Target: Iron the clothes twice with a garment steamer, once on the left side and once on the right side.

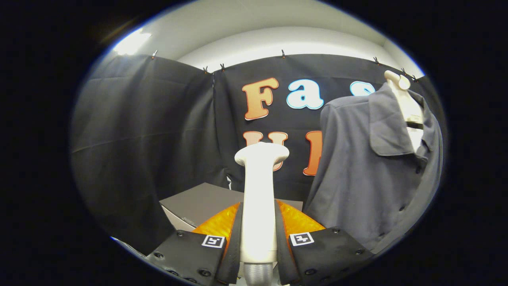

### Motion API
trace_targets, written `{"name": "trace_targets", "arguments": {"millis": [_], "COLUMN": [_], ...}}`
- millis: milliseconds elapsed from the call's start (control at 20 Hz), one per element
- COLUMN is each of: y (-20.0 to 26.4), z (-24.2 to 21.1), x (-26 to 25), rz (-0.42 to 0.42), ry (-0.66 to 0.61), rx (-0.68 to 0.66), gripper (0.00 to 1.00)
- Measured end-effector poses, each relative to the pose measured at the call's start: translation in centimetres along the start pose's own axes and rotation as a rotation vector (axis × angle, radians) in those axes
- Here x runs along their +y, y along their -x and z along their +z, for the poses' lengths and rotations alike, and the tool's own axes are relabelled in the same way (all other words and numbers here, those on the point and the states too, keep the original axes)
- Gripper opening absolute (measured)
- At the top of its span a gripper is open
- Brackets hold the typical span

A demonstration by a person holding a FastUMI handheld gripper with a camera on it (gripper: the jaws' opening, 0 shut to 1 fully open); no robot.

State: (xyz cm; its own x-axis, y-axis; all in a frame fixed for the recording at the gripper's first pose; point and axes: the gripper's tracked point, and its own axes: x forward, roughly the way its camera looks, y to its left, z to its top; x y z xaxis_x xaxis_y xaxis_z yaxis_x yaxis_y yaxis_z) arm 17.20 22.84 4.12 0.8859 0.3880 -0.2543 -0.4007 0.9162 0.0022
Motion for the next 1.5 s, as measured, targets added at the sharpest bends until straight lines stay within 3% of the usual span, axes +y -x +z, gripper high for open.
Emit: {"name": "trace_targets", "arguments": {"millis": [600,1150,1500], "y": [14.9,22.1,23.5], "z": [0.1,-4.5,-7.3], "x": [-9.1,-14.5,-14.8], "rz": [-0.200,-0.405,-0.430], "ry": [0.000,0.011,-0.017], "rx": [-0.153,-0.179,-0.183], "gripper": [0.45,0.45,0.45]}}
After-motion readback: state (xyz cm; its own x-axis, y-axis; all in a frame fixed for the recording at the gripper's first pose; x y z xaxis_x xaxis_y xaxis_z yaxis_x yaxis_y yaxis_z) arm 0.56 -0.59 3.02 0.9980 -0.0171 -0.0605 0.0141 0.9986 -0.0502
